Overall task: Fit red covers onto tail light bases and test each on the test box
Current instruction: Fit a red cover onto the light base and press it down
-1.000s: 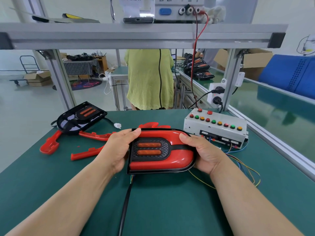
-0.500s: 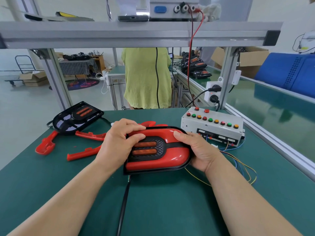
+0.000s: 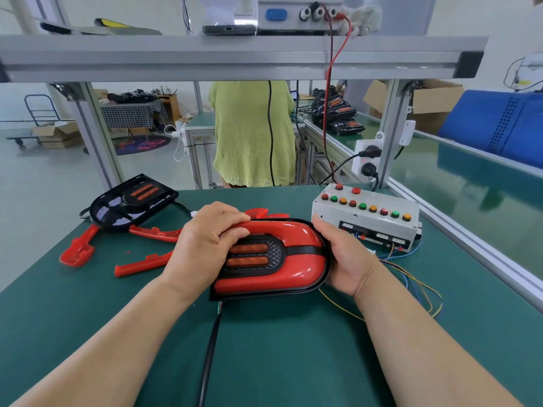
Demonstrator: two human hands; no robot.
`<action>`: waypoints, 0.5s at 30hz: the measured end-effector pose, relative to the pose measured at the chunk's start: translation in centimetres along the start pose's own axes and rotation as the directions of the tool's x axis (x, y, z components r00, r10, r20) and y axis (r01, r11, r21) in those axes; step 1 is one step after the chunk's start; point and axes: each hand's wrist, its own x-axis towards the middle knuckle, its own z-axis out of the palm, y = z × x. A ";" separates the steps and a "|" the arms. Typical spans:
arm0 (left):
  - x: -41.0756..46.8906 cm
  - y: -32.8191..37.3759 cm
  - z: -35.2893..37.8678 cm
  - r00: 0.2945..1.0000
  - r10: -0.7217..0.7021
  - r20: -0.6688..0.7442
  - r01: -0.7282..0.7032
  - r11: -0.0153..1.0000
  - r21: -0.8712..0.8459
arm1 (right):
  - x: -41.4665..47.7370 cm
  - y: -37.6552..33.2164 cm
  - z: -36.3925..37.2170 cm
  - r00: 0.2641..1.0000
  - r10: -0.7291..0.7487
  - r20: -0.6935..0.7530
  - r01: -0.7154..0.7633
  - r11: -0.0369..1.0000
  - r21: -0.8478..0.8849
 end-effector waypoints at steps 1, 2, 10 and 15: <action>0.0 0.0 0.0 1.000 0.003 0.001 -0.003 1.000 0.001 | 0.0 0.0 0.0 1.000 -0.001 0.014 0.001 1.000 -0.001; 0.0 0.0 0.0 1.000 0.001 0.003 -0.001 1.000 -0.002 | -0.1 0.0 0.0 1.000 -0.002 0.028 0.002 1.000 -0.002; -0.2 -0.3 0.3 0.999 -0.036 0.000 0.036 0.999 -0.031 | -0.4 0.0 0.6 0.999 -0.053 0.002 0.053 0.994 -0.100; 0.2 -0.5 0.6 0.945 -0.324 0.035 0.325 0.927 -0.188 | -0.5 -0.1 0.7 0.998 -0.065 -0.024 0.062 0.992 -0.109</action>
